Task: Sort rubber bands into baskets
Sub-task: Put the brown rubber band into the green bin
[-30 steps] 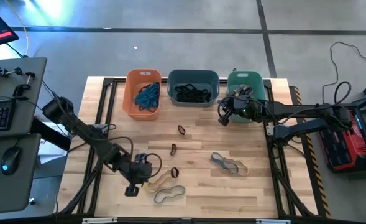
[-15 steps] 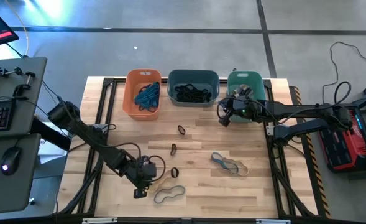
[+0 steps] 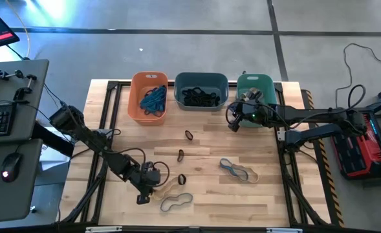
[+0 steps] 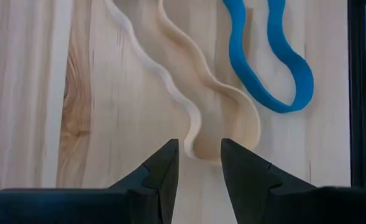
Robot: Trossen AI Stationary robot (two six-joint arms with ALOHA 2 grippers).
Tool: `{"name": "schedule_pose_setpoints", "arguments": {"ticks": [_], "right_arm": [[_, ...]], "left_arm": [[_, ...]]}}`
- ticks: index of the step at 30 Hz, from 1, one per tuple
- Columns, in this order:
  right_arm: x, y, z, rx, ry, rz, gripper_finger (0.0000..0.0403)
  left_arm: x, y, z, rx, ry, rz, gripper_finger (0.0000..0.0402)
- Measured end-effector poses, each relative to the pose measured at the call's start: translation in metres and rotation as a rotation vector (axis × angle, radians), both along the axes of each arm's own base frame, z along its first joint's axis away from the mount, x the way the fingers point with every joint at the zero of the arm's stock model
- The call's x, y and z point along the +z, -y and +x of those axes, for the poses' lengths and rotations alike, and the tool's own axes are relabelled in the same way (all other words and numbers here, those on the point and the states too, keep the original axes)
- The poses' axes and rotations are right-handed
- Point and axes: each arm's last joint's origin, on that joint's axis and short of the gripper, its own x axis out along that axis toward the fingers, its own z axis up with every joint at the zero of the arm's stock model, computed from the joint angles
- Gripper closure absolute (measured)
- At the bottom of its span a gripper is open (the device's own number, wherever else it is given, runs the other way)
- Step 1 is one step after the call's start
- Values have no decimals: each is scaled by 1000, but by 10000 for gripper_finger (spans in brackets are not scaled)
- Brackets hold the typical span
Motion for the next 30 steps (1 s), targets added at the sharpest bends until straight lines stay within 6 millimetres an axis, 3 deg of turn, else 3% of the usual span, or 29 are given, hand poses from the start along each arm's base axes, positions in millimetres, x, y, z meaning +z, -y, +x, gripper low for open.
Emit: {"name": "schedule_pose_setpoints", "arguments": {"ticks": [10,17,25,30], "right_arm": [[0,0,0,-1,2,1,403],[0,0,0,1,2,4,403],[1,-1,1,27,27,32,403],[1,-4,4,116,59,111,403]], "left_arm": [[-14,-1,-2,-23,8,10,304],[-27,1,8,-48,29,4,320],[-9,-10,0,-63,-33,71,393],[14,-28,-5,-5,-34,194,396]]}}
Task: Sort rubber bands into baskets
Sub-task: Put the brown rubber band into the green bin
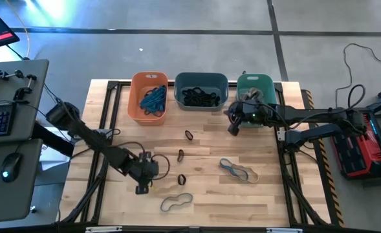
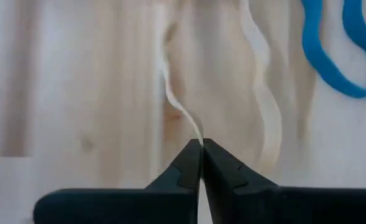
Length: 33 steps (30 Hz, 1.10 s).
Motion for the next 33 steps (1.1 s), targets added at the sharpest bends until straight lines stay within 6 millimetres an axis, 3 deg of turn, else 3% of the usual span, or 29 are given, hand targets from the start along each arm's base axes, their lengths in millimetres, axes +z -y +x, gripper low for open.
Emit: {"name": "schedule_pose_setpoints", "arguments": {"ticks": [5,11,21,33], "right_arm": [[-11,-7,10,92,-48,27,389],[-31,-22,34,163,-76,25,333],[-48,-48,78,250,137,20,230],[-58,-71,101,380,271,-118,219]], "left_arm": [[23,-20,1,79,102,46,400],[46,-47,5,173,238,109,400],[65,-79,29,166,455,199,401],[88,-88,48,70,718,209,401]]}}
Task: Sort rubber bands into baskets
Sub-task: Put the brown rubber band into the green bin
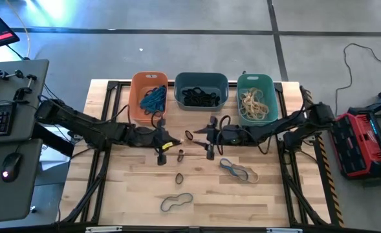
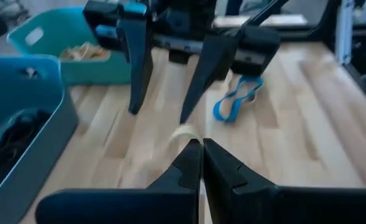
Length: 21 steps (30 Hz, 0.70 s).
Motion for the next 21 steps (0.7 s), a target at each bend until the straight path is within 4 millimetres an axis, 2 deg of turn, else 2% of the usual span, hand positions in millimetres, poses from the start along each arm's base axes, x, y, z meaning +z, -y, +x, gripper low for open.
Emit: {"name": "schedule_pose_setpoints", "arguments": {"ticks": [11,21], "right_arm": [[4,-7,10,74,162,-23,219],[12,-8,10,127,241,-21,219]], "left_arm": [[14,2,6,-81,147,0,401],[2,1,23,-81,177,9,401]]}}
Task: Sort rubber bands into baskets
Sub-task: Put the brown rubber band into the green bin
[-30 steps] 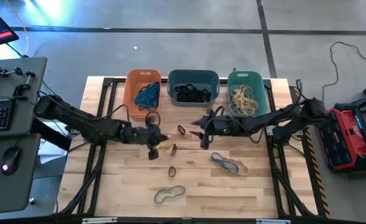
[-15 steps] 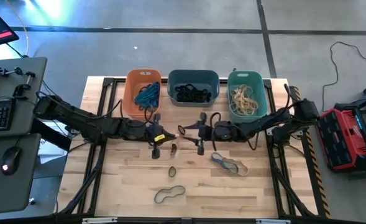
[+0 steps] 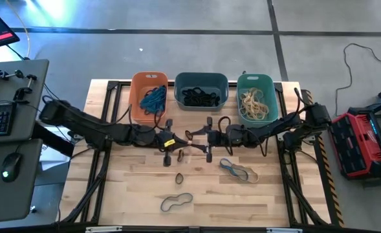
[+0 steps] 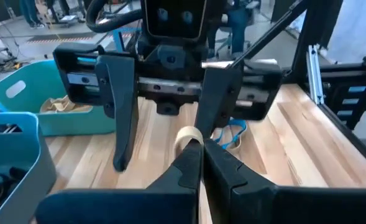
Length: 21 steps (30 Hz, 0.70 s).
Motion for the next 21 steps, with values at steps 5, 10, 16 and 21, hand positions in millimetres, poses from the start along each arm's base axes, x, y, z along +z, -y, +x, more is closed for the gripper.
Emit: {"name": "schedule_pose_setpoints", "arguments": {"ticks": [5,10,16,21], "right_arm": [[0,0,0,-5,-1,-9,230],[0,2,0,-62,-1,-8,310],[0,4,-1,-131,-2,-18,388],[9,7,-9,-222,-52,-31,399]], "left_arm": [[-1,-4,6,5,33,-10,401],[0,-4,7,-19,51,-20,401],[0,-5,7,20,48,-2,394],[-1,-8,6,90,36,47,354]]}}
